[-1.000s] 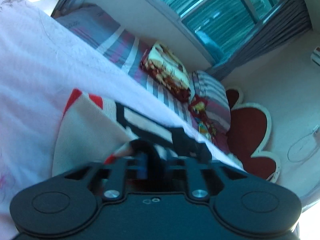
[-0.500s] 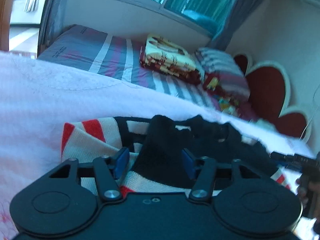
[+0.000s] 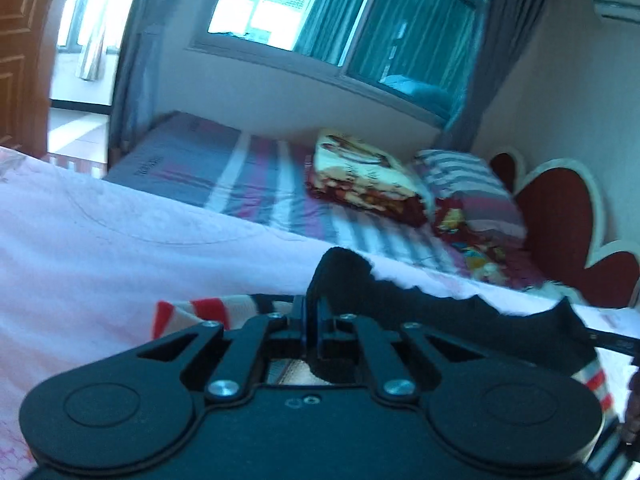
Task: Fold small clothes
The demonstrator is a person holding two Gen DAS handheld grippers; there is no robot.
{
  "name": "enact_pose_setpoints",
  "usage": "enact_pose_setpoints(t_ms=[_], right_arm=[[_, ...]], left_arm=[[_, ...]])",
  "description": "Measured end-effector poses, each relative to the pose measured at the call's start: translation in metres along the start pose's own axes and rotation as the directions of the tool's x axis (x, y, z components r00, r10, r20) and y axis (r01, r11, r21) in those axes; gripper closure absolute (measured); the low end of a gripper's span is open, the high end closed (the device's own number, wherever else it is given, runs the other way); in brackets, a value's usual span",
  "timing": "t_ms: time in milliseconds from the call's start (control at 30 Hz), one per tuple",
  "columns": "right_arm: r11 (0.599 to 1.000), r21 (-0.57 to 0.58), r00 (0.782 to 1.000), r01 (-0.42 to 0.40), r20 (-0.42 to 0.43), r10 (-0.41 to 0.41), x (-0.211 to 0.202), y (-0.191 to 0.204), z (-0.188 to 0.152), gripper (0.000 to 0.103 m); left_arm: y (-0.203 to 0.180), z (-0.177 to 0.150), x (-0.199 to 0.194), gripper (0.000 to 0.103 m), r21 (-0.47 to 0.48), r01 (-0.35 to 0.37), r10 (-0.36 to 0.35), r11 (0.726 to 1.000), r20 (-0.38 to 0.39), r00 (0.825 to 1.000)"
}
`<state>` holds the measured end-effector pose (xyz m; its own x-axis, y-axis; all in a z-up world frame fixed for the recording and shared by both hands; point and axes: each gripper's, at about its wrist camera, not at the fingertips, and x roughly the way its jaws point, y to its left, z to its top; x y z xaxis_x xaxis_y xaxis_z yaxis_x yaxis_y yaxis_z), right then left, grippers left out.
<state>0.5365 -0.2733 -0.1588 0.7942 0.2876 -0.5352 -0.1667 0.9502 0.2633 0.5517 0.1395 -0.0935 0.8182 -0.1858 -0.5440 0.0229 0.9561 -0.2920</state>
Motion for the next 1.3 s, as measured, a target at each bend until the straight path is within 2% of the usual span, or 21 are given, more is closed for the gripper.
enact_pose_setpoints(t_ms=[67,167,233,267,300,333,367,400,433,467,500,567,667,767,867,933,1000,1100,1167,1233,1300], right_arm=[[0.999,0.006,0.995,0.04,-0.095,-0.04,0.019,-0.004,-0.006,0.097],[0.999,-0.002,0.995,0.053,-0.081,-0.053,0.023,-0.002,-0.008,0.097],[0.998,-0.031,0.995,0.055,-0.082,-0.057,0.023,0.002,-0.009,0.087],[0.998,-0.027,0.995,0.06,-0.081,-0.062,0.018,0.001,-0.009,0.061],[0.996,-0.024,0.995,0.084,-0.058,-0.085,0.011,0.001,-0.007,0.031],[0.994,-0.025,0.994,0.105,-0.005,-0.106,0.002,0.003,-0.007,0.026],[0.994,-0.035,0.994,0.102,0.036,-0.101,-0.006,0.004,-0.002,0.026],[0.996,-0.045,0.996,0.082,0.038,-0.08,-0.01,0.01,0.002,0.027],[0.997,-0.061,0.999,0.043,0.029,-0.041,-0.014,0.018,0.002,0.031],[0.995,-0.097,1.0,0.0,0.019,0.002,-0.016,0.03,0.001,0.049],[0.988,-0.151,0.999,-0.034,0.0,0.034,-0.014,0.046,0.0,0.062],[0.972,-0.213,0.995,-0.096,-0.057,0.086,-0.002,0.078,-0.004,0.073],[0.967,-0.214,0.989,-0.134,-0.089,0.117,0.017,0.108,-0.01,0.075],[0.969,-0.186,0.975,-0.164,-0.177,0.131,0.041,0.115,-0.015,0.074],[0.962,-0.245,0.982,-0.116,-0.172,0.075,0.04,0.1,-0.018,0.075],[0.966,-0.257,0.99,0.02,-0.133,-0.056,0.03,0.074,-0.018,0.075],[0.969,-0.223,0.986,0.106,-0.105,-0.132,0.019,0.038,-0.019,0.075],[0.982,-0.173,0.988,0.08,-0.113,-0.101,0.013,0.018,-0.019,0.075],[0.977,-0.188,0.987,0.106,-0.1,-0.126,0.011,0.028,-0.017,0.074],[0.982,-0.171,0.993,0.08,-0.073,-0.093,-0.002,0.038,-0.015,0.074],[0.983,-0.185,0.998,0.016,-0.062,-0.028,-0.016,0.055,-0.022,0.074]], left_arm=[[0.002,-0.004,0.017,0.1,-0.003,-0.067,0.067,0.998,-0.089,0.994],[0.003,-0.008,0.022,0.096,-0.014,-0.1,0.098,0.995,-0.088,0.991],[0.0,-0.007,0.021,0.093,0.006,-0.103,0.103,0.995,-0.087,0.991],[0.003,-0.006,0.02,0.09,-0.003,-0.095,0.094,0.995,-0.092,0.991],[0.007,-0.003,0.017,0.082,-0.021,-0.08,0.078,0.997,-0.099,0.992],[0.011,-0.001,0.014,0.071,-0.047,-0.069,0.064,0.997,-0.096,0.993],[0.013,0.001,0.006,0.065,-0.067,-0.068,0.063,0.995,-0.072,0.995],[0.008,0.001,-0.001,0.053,-0.069,-0.072,0.07,0.995,-0.033,0.997],[-0.002,-0.001,-0.012,0.049,-0.051,-0.067,0.068,0.996,0.012,0.998],[-0.012,-0.004,-0.02,0.049,-0.026,-0.045,0.046,0.999,0.036,0.998],[-0.026,-0.007,-0.023,0.049,0.003,-0.02,0.02,1.0,0.04,0.999],[-0.058,-0.011,-0.017,0.048,0.086,0.023,-0.024,0.996,0.011,1.0],[-0.104,-0.018,0.008,0.048,0.229,0.063,-0.052,0.971,-0.056,0.997],[-0.117,-0.029,0.036,0.047,0.275,0.075,-0.031,0.958,-0.161,0.986],[-0.094,-0.031,0.033,0.046,0.25,0.03,0.002,0.968,-0.13,0.992],[-0.071,-0.033,0.021,0.051,0.232,-0.024,0.049,0.972,-0.099,0.994],[-0.052,-0.035,0.011,0.056,0.241,0.002,0.018,0.971,-0.084,0.996],[-0.058,-0.038,0.012,0.055,0.32,-0.014,0.039,0.947,-0.074,0.997],[-0.067,-0.036,0.014,0.053,0.312,-0.038,0.063,0.949,-0.068,0.996],[-0.08,-0.032,0.003,0.047,0.281,-0.058,0.077,0.958,-0.058,0.995],[-0.097,-0.038,-0.015,0.042,0.307,-0.008,0.012,0.952,-0.013,1.0]])
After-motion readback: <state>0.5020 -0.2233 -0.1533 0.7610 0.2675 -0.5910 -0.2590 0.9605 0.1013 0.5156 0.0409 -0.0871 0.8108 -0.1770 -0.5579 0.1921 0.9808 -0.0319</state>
